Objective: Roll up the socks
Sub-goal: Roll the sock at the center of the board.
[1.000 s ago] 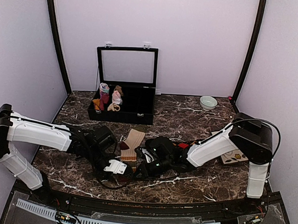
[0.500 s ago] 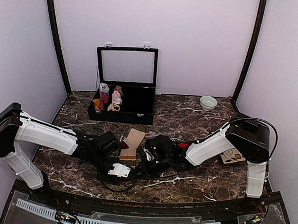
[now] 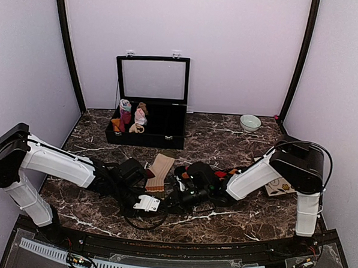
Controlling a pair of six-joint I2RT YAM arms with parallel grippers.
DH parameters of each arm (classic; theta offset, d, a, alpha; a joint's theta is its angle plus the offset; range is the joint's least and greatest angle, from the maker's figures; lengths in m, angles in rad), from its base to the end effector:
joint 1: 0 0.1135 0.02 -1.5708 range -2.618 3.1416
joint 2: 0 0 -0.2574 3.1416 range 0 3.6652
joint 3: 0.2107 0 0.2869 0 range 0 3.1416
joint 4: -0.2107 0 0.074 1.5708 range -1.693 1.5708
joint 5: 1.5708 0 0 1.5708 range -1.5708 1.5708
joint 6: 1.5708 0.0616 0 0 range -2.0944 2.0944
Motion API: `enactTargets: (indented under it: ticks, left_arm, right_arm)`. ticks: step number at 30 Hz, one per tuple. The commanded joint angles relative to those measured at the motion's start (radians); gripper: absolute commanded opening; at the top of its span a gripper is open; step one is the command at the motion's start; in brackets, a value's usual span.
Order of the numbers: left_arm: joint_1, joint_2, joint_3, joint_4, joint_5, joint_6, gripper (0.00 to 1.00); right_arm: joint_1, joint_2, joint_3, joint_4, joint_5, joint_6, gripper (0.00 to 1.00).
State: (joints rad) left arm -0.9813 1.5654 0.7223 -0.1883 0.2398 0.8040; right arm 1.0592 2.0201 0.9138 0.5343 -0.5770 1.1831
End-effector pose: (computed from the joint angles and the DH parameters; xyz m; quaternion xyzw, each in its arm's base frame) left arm 0.1651 -0.2731 0.0865 0.7652 0.5755 -0.1383 0.2533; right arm 0.1747 0.3798 0.0534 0.0839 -0.8484 -0.5220 0.0254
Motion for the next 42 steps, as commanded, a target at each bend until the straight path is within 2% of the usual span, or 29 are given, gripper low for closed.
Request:
enactTargets:
  ticks: [1, 5, 8, 10, 14, 18, 22, 26, 35, 42]
  left_arm:
    - [-0.003, 0.041, -0.017, -0.022, -0.073, -0.002, 0.09]
    - [-0.003, 0.039, -0.015, -0.031, -0.080, -0.010, 0.03]
    - [0.004, 0.025, -0.009, -0.068, -0.057, -0.021, 0.00]
    - [0.027, 0.010, 0.008, -0.116, 0.033, -0.037, 0.00]
    - [0.084, 0.015, 0.067, -0.234, 0.210, -0.058, 0.00]
    - [0.122, 0.061, 0.123, -0.317, 0.321, -0.059, 0.00]
    - [0.133, 0.115, 0.146, -0.355, 0.365, -0.053, 0.00]
    - [0.153, 0.169, 0.176, -0.402, 0.415, -0.040, 0.00]
    - [0.215, 0.255, 0.266, -0.538, 0.561, 0.000, 0.00]
    - [0.261, 0.305, 0.294, -0.605, 0.634, 0.024, 0.00]
  right_arm:
    - [-0.005, 0.009, -0.027, 0.069, -0.016, 0.027, 0.00]
    - [-0.006, 0.003, -0.039, 0.089, -0.019, 0.031, 0.00]
    - [-0.005, -0.031, -0.057, 0.067, 0.011, -0.032, 0.00]
    - [-0.002, -0.077, -0.077, 0.016, 0.073, -0.132, 0.14]
    - [0.046, -0.220, -0.164, -0.005, 0.253, -0.405, 0.23]
    - [0.118, -0.319, -0.231, 0.017, 0.383, -0.647, 0.31]
    - [0.225, -0.351, -0.238, -0.003, 0.521, -0.885, 0.32]
    - [0.300, -0.319, -0.189, -0.049, 0.617, -1.034, 0.32]
    - [0.384, -0.224, -0.082, -0.083, 0.760, -1.262, 0.32]
    - [0.390, -0.188, -0.055, -0.092, 0.760, -1.368, 0.32]
